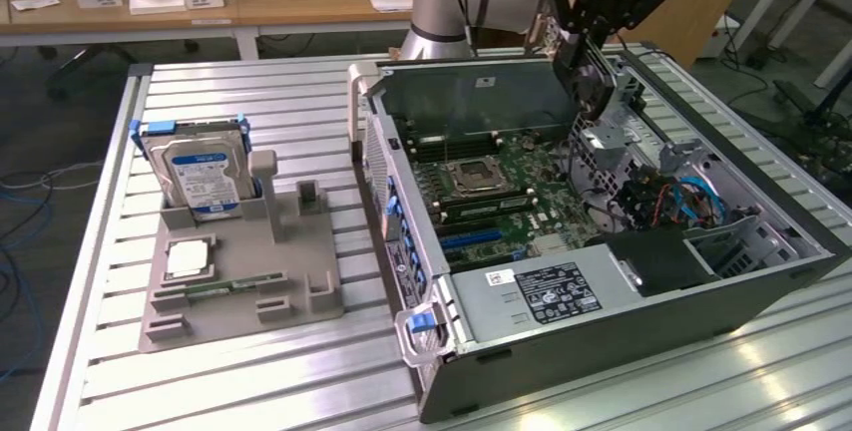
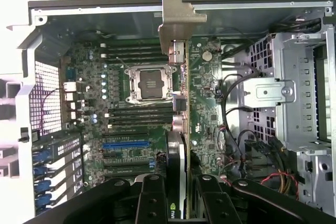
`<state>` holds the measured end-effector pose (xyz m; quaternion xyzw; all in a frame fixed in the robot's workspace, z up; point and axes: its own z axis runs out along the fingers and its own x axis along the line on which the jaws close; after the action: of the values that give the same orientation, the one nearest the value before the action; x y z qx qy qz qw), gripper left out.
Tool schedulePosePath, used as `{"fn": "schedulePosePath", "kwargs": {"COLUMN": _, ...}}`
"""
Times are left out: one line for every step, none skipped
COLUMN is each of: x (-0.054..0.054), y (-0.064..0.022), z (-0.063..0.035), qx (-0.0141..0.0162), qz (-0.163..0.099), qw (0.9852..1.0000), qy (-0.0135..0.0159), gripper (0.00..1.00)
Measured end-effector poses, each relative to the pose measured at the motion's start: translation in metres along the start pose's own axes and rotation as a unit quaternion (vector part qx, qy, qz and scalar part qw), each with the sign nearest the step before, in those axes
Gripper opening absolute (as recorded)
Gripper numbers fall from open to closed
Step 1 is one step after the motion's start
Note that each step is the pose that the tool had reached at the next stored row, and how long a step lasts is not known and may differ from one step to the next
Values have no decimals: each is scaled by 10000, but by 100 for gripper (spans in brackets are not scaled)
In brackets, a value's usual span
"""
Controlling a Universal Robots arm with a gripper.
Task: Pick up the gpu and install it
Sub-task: 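Pick up the gpu and move the gpu toward the slot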
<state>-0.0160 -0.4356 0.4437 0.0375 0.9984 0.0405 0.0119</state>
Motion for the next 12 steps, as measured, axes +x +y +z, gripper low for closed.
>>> {"fn": "schedulePosePath", "kwargs": {"x": -16, "y": 1, "z": 0, "qx": 0, "qz": 0, "qw": 10000, "qy": 0, "gripper": 27}}
{"fn": "schedulePosePath", "kwargs": {"x": -33, "y": 2, "z": 1, "qx": 0, "qz": 0, "qw": 10000, "qy": 0, "gripper": 27}}
{"fn": "schedulePosePath", "kwargs": {"x": -53, "y": 4, "z": 2, "qx": 0, "qz": 0, "qw": 10000, "qy": 0, "gripper": 27}}
{"fn": "schedulePosePath", "kwargs": {"x": -75, "y": 5, "z": 2, "qx": 0, "qz": 0, "qw": 10000, "qy": 0, "gripper": 27}}
{"fn": "schedulePosePath", "kwargs": {"x": -97, "y": 7, "z": 3, "qx": 0, "qz": 0, "qw": 10000, "qy": 0, "gripper": 27}}
{"fn": "schedulePosePath", "kwargs": {"x": -121, "y": 9, "z": 3, "qx": 0, "qz": 1, "qw": 10000, "qy": 0, "gripper": 27}}
{"fn": "schedulePosePath", "kwargs": {"x": -143, "y": 11, "z": 4, "qx": 0, "qz": 1, "qw": 10000, "qy": 0, "gripper": 27}}
{"fn": "schedulePosePath", "kwargs": {"x": -167, "y": 12, "z": 5, "qx": 0, "qz": 1, "qw": 10000, "qy": 0, "gripper": 27}}
{"fn": "schedulePosePath", "kwargs": {"x": -193, "y": 14, "z": 6, "qx": 0, "qz": 0, "qw": 10000, "qy": 0, "gripper": 27}}
{"fn": "schedulePosePath", "kwargs": {"x": -220, "y": 16, "z": 6, "qx": 0, "qz": 0, "qw": 10000, "qy": 0, "gripper": 27}}
{"fn": "schedulePosePath", "kwargs": {"x": -243, "y": 18, "z": 7, "qx": 1, "qz": 0, "qw": 10000, "qy": 0, "gripper": 27}}
{"fn": "schedulePosePath", "kwargs": {"x": -266, "y": 20, "z": 8, "qx": 0, "qz": 0, "qw": 10000, "qy": 0, "gripper": 27}}
